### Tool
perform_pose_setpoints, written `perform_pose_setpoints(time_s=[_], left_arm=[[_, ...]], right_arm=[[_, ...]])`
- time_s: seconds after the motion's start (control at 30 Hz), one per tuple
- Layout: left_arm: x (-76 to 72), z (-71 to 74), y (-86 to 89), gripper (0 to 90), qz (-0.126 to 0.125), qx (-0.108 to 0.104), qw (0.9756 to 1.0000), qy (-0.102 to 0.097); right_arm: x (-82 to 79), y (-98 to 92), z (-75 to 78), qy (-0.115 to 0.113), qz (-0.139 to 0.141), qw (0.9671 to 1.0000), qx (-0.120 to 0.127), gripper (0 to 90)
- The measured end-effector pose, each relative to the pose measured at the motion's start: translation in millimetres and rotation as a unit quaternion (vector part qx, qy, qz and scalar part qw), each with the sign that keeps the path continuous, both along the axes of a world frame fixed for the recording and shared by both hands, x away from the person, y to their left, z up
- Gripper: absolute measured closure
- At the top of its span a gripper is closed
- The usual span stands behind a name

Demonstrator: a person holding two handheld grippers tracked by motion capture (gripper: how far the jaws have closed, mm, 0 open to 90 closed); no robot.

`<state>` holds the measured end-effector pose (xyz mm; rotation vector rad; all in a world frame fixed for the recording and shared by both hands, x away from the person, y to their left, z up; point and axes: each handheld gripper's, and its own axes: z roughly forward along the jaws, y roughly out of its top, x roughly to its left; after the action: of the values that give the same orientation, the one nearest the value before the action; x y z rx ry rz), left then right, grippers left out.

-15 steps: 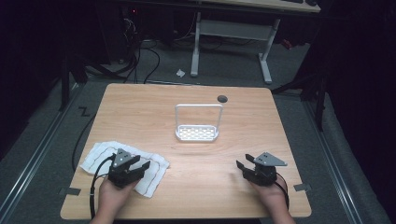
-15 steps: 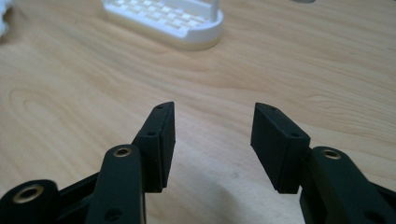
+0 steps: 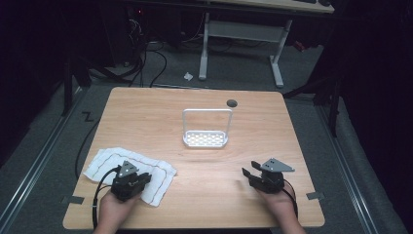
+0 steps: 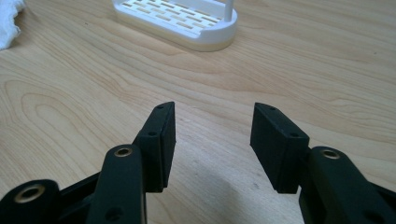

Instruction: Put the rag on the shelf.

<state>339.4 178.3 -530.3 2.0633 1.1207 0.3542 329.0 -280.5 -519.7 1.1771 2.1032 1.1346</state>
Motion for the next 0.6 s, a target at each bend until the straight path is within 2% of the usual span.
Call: perform_pose_setpoints(time_s=[0.13,0.3,0.47,0.6], left_arm=[[-0.5,-0.3,-1.9,90.0,-0.001,0.000,1.0000,-0.003],[-3.2,-0.9,-9.8,90.0,-0.015,-0.005,0.9999,-0.002],[-8.3,-1.3,-30.4,90.0,-0.048,-0.007,0.9988,-0.002],[-14.1,-1.4,-53.5,90.0,-0.084,-0.011,0.9964,0.002]], right_arm=[[-2.2,2.8,0.6,-0.001,0.003,1.0000,0.002,50.7],[-3.6,0.8,2.1,-0.006,0.003,1.0000,0.005,50.8],[-2.4,2.5,0.7,-0.002,0.005,1.0000,0.002,51.1],[-2.7,3.4,1.0,-0.003,0.008,1.0000,0.003,51.1]])
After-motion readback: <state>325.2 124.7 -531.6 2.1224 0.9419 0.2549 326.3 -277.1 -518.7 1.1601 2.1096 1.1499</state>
